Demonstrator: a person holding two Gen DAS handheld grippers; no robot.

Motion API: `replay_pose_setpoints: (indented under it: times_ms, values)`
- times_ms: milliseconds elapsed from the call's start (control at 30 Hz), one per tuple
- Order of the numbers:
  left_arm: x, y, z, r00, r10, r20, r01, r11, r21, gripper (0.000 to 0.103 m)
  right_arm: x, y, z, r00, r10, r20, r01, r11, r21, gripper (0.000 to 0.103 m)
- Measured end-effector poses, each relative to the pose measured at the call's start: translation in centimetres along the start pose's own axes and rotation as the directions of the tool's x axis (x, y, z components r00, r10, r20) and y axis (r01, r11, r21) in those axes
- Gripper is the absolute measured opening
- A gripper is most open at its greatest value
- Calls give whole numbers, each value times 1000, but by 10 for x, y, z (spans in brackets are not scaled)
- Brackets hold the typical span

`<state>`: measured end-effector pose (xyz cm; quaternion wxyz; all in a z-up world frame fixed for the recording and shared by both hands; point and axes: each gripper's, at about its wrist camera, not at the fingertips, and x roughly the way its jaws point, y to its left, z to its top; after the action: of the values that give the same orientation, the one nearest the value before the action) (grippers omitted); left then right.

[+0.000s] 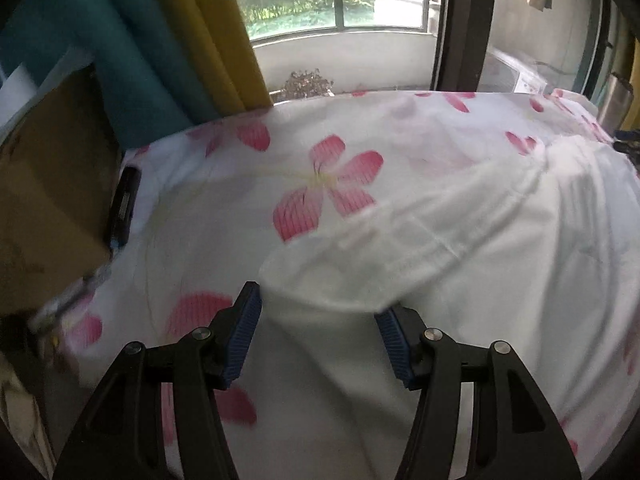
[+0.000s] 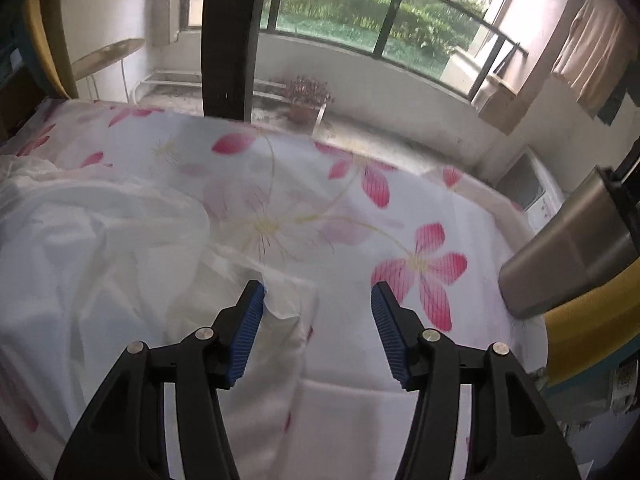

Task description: Fold large clothes

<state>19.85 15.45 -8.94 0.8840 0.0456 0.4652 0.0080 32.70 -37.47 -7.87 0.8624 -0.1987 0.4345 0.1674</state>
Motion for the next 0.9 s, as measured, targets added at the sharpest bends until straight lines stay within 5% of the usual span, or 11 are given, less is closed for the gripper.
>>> replay_pose_setpoints:
  times_ms: [100,133,167,200,500,567,900]
  values:
    - [10,4,10,999,-34,16,34,999,-28,57,2,-1,-1,1000,28,3,-28,1000,-8,57]
    - [13,5,13,998,-53,18,54,998,-40,47,3,1,-2,999,33,2,-33,999,-10,57]
    - [14,7,16,997,-73,24,74,996,-51,16,4,2,-2,999,36,1,-36,999,-14,57]
    - [15,8,18,997,-68,24,69,996,-60,6,3,3,-1,999,33,12,-33,999,-16,57]
    - [12,25,21,997,-26,78,38,987,-159,4,15,6,-3,994,106,1,-106,994,-31,56]
    - [11,28,21,996,-20,84,35,984,-177,4,26,5,-1,992,123,-21,-124,992,-25,2]
    - [17,35,16,999,0,51,11,976,-219,5,34,-26,17,995,91,42,-94,991,97,6]
